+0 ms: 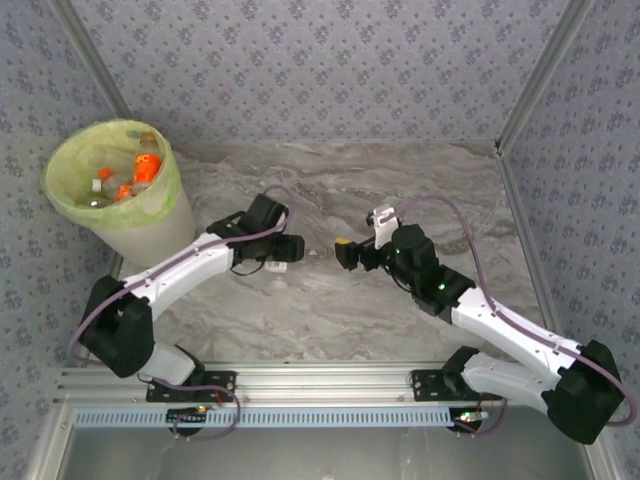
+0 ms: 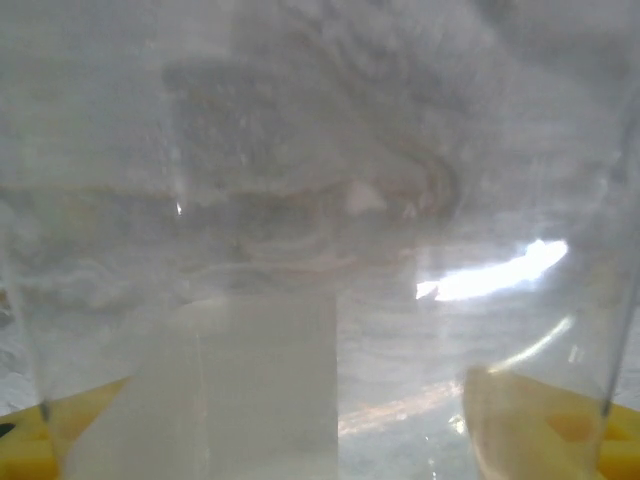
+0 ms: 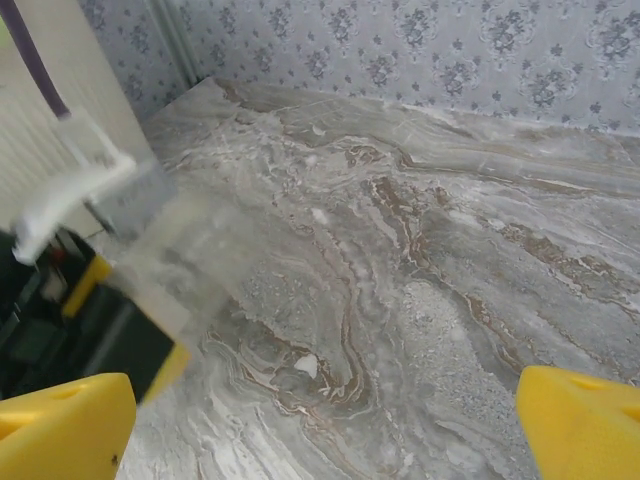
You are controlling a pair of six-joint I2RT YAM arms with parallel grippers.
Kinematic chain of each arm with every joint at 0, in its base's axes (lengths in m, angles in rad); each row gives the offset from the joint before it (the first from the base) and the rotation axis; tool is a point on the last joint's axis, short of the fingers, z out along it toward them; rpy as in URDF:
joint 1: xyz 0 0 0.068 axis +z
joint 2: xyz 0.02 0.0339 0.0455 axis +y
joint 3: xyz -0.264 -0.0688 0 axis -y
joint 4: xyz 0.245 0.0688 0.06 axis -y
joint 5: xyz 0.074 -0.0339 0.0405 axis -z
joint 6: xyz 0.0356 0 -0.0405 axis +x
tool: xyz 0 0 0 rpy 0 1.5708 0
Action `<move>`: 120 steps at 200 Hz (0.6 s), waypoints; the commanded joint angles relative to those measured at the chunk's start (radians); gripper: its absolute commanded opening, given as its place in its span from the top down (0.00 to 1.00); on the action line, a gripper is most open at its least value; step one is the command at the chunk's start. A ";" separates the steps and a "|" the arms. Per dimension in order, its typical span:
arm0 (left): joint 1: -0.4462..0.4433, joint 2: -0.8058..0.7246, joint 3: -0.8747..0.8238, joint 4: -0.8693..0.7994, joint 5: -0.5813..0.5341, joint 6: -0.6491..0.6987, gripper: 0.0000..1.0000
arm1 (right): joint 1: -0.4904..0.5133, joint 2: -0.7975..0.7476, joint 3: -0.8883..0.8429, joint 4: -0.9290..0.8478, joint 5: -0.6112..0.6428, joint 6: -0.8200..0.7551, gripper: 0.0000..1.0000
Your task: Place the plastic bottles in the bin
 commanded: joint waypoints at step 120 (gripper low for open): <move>0.250 -0.014 0.747 -0.315 -0.426 0.185 1.00 | 0.023 0.177 0.131 0.210 0.005 0.000 0.00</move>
